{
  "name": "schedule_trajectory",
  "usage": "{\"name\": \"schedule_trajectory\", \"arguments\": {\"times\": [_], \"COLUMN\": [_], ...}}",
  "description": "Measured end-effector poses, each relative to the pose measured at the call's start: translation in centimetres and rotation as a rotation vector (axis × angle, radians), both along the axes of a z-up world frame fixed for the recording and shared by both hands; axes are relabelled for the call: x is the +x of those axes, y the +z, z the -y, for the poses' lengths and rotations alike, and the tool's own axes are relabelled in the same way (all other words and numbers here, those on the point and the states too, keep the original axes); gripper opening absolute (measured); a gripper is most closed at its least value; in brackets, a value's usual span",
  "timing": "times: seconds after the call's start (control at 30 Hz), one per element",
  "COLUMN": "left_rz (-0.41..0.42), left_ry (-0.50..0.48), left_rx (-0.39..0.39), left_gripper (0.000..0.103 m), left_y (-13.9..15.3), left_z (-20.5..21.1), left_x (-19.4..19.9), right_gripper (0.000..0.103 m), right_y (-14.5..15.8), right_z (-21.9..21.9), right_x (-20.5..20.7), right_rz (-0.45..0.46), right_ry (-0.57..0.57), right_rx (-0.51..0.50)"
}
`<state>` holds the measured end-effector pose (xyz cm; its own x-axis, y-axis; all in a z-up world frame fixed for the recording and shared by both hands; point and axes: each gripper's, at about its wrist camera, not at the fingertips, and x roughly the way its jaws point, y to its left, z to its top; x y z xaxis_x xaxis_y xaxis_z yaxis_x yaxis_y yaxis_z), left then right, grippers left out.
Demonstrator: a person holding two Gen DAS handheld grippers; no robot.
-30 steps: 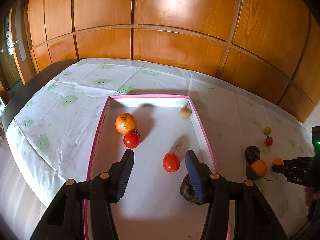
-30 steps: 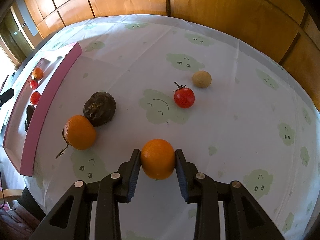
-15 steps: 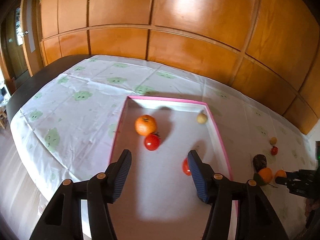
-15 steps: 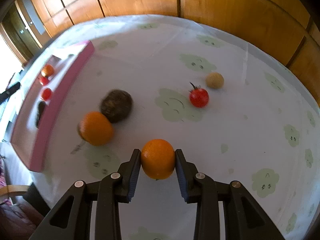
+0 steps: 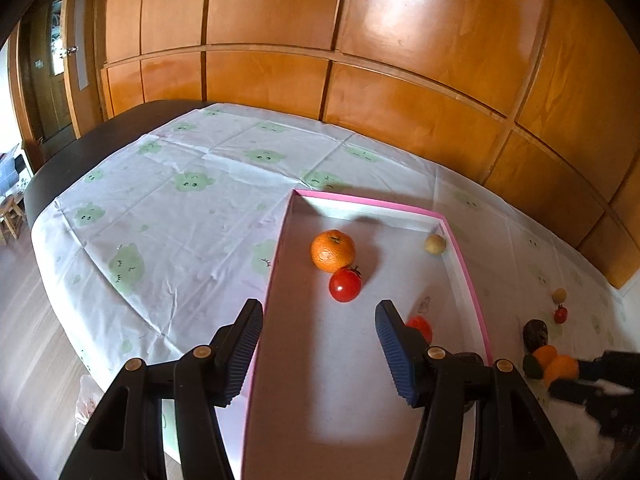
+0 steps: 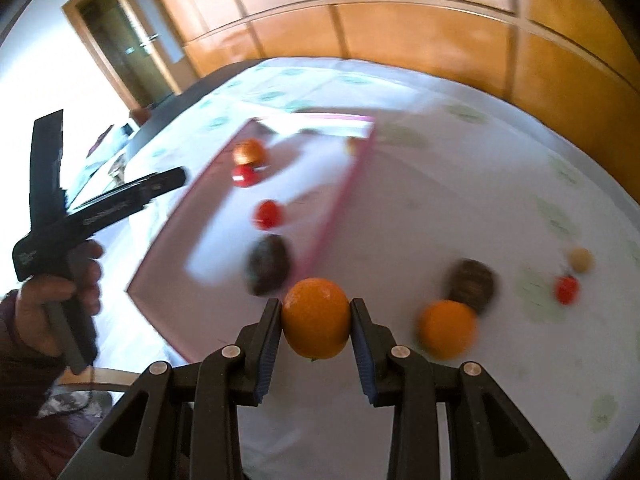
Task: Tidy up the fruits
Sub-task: 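Carry the orange into the tray and open the right tool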
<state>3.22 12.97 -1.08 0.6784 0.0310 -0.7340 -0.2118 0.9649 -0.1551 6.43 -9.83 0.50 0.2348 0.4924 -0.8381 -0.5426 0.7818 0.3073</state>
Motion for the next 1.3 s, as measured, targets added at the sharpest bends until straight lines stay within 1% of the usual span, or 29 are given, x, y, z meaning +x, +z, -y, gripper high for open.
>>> {"name": "schedule_trajectory", "arguments": {"times": [0.2,0.4,0.47,0.53,0.73,0.87,1.1,1.3], "left_rz": [0.004,-0.003,-0.005,-0.007,-0.007,-0.006,0.002,0.002], "left_ry": [0.007,0.015,0.015,0.015,0.015,0.011,0.002,-0.014], "left_rx": [0.004,0.000,-0.001,0.000,0.001,0.002,0.007,0.009], "left_gripper": [0.059,0.059,0.059,0.059,0.059,0.059,0.059,0.059], "left_y": [-0.1,-0.4,-0.5,-0.6,-0.6,-0.6,-0.3,-0.3], "left_z": [-0.6,-1.1,-1.3,-1.4,-1.4,-1.2,-0.6,-0.1], "left_x": [-0.2,-0.3,-0.4,-0.4,-0.5,-0.5,-0.6,-0.8], "right_gripper": [0.034,0.035,0.035,0.035,0.035,0.038,0.038,0.038], "right_y": [-0.6,-1.0,-1.5,-1.8,-2.1,-1.5,-0.6,0.0], "right_z": [-5.8,-8.2,-8.8,-9.1,-9.0,-8.4,-7.1,-4.7], "right_x": [-1.0,-0.6,-0.2,-0.1,0.2,0.4,0.3,0.6], "right_rz": [-0.016,-0.025,-0.042,-0.038,-0.022,-0.027,-0.007,0.000], "right_ry": [0.091,0.111,0.105,0.099,0.051,0.030,-0.010,-0.070], "right_rx": [0.003,0.008,-0.002,-0.014,-0.049,-0.010,0.016,0.039]}}
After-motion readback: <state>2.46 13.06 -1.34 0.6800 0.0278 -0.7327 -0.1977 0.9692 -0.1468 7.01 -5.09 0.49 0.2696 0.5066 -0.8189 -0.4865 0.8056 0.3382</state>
